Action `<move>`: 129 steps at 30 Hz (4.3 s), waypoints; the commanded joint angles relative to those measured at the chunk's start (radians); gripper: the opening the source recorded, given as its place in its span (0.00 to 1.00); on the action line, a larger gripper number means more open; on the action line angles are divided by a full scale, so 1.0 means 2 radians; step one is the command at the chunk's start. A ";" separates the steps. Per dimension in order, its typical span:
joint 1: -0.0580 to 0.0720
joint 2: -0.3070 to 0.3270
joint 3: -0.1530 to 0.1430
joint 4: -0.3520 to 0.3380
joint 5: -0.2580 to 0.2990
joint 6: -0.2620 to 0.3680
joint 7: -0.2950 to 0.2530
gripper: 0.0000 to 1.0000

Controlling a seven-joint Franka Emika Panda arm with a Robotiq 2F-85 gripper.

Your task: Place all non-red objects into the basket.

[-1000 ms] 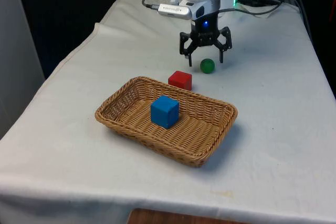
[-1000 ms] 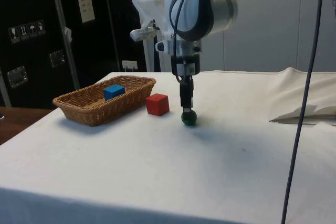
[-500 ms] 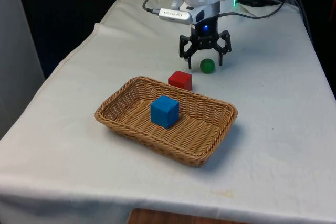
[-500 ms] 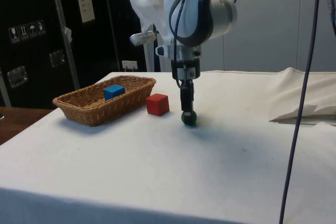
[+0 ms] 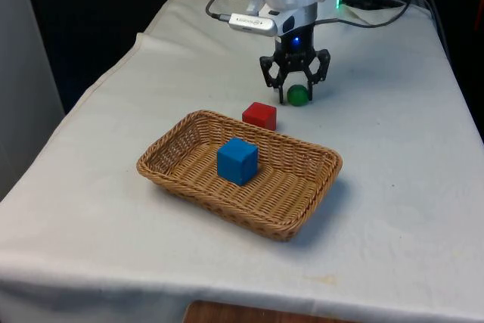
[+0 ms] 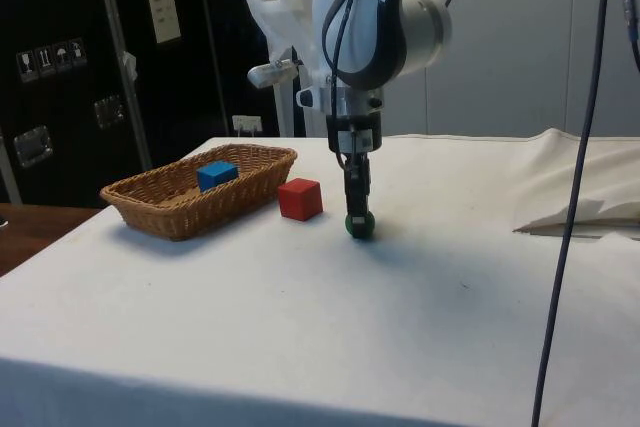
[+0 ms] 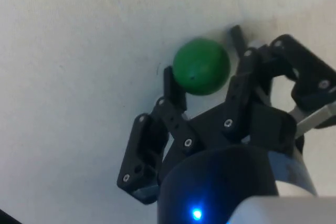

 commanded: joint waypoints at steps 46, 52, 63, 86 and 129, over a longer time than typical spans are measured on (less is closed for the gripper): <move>0.000 -0.144 -0.026 0.009 -0.025 -0.118 0.009 0.00; 0.001 -0.146 -0.026 0.024 -0.018 -0.131 0.007 0.00; 0.001 -0.115 -0.020 0.091 0.006 -0.166 0.001 0.00; 0.001 -0.014 -0.015 0.229 0.032 -0.203 0.005 0.00; -0.018 0.212 -0.029 0.487 0.053 -0.231 0.013 0.00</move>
